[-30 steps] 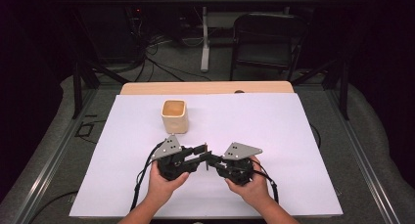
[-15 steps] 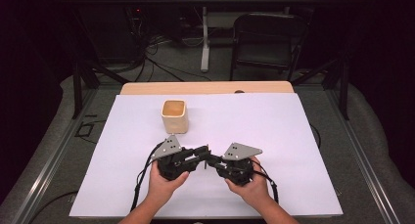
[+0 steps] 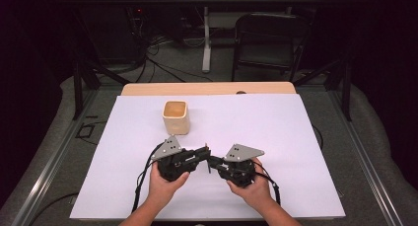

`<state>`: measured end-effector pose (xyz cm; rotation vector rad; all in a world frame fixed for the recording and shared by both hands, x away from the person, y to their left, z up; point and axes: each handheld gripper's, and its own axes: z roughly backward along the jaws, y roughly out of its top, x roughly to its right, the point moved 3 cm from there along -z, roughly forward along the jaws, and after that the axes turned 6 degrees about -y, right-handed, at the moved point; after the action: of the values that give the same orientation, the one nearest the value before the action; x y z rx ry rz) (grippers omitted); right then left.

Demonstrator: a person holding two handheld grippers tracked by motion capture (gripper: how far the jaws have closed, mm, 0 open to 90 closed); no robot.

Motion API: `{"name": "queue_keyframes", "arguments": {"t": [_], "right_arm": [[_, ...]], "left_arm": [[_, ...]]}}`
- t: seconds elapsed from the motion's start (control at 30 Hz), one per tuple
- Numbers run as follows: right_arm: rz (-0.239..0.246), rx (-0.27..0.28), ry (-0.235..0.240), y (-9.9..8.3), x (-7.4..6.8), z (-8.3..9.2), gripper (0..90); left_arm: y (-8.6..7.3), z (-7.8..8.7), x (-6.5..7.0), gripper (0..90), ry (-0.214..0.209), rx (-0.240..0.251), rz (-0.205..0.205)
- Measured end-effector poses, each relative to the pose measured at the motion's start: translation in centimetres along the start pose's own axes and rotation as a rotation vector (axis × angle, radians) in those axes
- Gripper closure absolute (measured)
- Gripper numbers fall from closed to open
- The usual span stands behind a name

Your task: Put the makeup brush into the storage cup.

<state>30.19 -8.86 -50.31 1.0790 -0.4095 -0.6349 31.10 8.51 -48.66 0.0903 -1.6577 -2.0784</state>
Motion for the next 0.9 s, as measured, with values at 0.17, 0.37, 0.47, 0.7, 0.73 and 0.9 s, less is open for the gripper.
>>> {"name": "queue_keyframes", "arguments": {"t": [0.17, 0.37, 0.47, 0.7, 0.73, 0.9], "right_arm": [[-0.003, -0.002, 0.002, 0.0, 0.0, 0.0, 83.1], [-0.004, 0.001, 0.004, 0.0, 0.0, 0.0, 82.8], [-0.006, 0.006, 0.013, 0.0, -0.1, 0.1, 79.2], [0.001, 0.016, 0.002, -0.1, -0.1, 0.3, 69.0], [0.003, 0.017, -0.001, -0.1, 0.0, 0.3, 67.0], [0.009, 0.019, -0.015, -0.3, 0.1, 0.3, 59.2]], "left_arm": [[0.0, 0.1, 0.0, 82.1, 0.011, -0.004, -0.01], [0.0, 0.1, 0.1, 82.6, 0.012, -0.003, -0.027], [-0.1, 0.2, 0.0, 82.6, 0.027, -0.002, -0.033], [-0.2, 0.8, -0.4, 82.6, 0.034, 0.012, -0.019], [-0.2, 0.9, -0.4, 82.7, 0.047, 0.014, -0.017], [-0.4, 1.4, -0.6, 82.7, 0.055, 0.021, -0.013]]}}
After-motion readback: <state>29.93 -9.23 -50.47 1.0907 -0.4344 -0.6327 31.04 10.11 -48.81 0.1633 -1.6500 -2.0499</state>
